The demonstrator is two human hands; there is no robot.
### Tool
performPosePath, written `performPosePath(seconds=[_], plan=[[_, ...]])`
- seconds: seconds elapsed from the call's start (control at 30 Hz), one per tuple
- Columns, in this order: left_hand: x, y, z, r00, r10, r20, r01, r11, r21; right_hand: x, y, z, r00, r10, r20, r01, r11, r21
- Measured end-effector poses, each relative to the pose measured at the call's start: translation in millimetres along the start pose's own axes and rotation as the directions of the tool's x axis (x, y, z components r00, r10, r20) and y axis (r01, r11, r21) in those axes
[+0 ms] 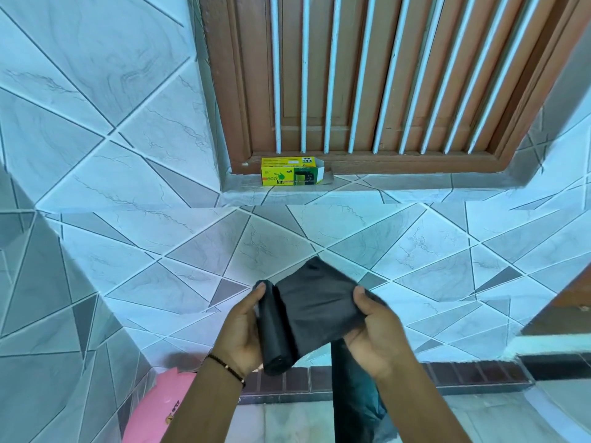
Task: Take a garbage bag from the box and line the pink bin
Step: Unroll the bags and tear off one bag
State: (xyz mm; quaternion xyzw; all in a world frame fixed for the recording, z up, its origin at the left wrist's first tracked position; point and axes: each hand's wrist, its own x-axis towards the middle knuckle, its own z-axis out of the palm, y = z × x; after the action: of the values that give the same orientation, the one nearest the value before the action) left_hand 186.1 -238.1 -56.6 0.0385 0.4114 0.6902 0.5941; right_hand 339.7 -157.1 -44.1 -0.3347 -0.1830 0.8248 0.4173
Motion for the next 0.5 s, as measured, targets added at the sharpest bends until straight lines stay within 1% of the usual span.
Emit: performPosePath(seconds=[0.07,0.1,0.13,0.17,0.23,0.3,0.4,0.43,0.5], plan=[[-1,2,-1,1.000,0.012,0.005,-0.012,1.000,-0.025,2,-11,-7,0.998,-0.041,0.049,0.037,0.996,0.085],[2,1,-4,0.999,0.027,0.022,-0.026,0.999,-0.026,1,-11,-9,0.993,-0.052,0.102,0.041,0.994,0.100],[0,1,-1,0.999,0.041,0.034,-0.040,0.999,-0.028,-1,-6,-11,0.986,-0.046,0.162,0.032,0.996,0.089],[-1,0,3,0.998,0.041,0.051,-0.039,0.999,-0.027,-3,3,-12,0.975,-0.011,0.220,0.000,0.999,0.049],[1,-2,5,0.998,0.041,0.053,-0.041,0.999,0.011,-6,23,-14,0.957,0.069,0.282,-0.060,0.997,-0.041],[2,-4,7,0.999,0.001,0.039,-0.003,0.998,0.068,-10,35,-12,0.961,0.090,0.263,-0.059,0.991,-0.124],[2,-8,9,0.999,-0.040,0.015,0.038,0.994,0.105,-10,34,-7,0.988,0.024,0.154,0.008,0.979,-0.204],[2,-9,9,0.999,-0.045,0.014,0.043,0.994,0.102,-9,32,-6,0.995,0.010,0.103,0.013,0.977,-0.214],[1,-11,7,0.998,-0.061,0.027,0.059,0.996,0.066,-8,27,-4,0.999,0.013,0.043,-0.006,0.986,-0.168]])
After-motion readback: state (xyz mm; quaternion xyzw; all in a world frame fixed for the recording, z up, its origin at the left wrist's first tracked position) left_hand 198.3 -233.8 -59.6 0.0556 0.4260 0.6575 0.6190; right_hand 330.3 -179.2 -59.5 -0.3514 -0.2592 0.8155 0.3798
